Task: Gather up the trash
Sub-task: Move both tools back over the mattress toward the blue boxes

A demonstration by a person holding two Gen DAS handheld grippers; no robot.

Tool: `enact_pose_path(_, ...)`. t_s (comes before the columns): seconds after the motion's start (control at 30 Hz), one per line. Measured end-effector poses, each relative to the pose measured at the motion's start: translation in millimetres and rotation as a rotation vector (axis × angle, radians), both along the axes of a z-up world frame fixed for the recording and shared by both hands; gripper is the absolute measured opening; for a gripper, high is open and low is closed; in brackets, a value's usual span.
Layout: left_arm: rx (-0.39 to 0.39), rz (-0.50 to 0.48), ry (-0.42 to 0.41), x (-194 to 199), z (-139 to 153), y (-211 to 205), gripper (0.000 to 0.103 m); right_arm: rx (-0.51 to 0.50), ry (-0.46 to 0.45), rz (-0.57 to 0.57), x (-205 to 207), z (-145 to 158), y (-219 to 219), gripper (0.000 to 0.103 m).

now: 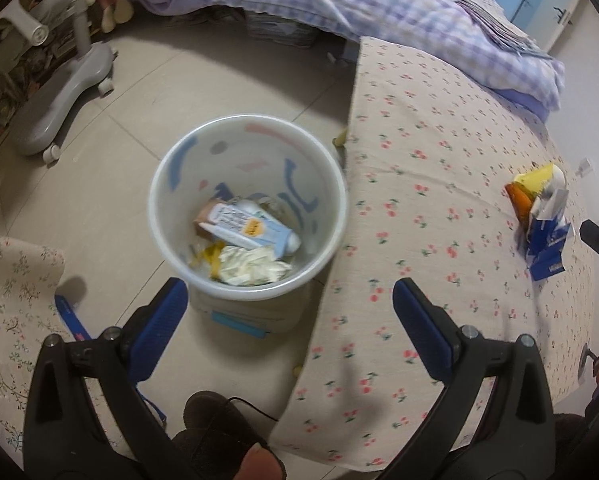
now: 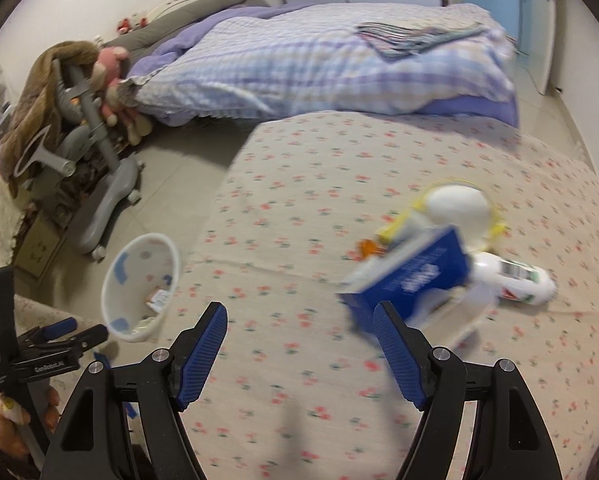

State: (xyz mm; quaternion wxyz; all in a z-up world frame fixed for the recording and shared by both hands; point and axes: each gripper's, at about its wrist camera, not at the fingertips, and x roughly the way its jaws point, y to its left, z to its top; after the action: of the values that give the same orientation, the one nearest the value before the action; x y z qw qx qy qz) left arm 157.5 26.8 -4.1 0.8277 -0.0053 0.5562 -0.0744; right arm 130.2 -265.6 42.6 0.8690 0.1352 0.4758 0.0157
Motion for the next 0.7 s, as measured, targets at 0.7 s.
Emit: enact_pose_path(0.7,0.021,-0.172,0.019,-6.3,-5.6,-93.1,0.102,0.032,0.158,-0.225,-25.9,-57.8,-125.9,0.077)
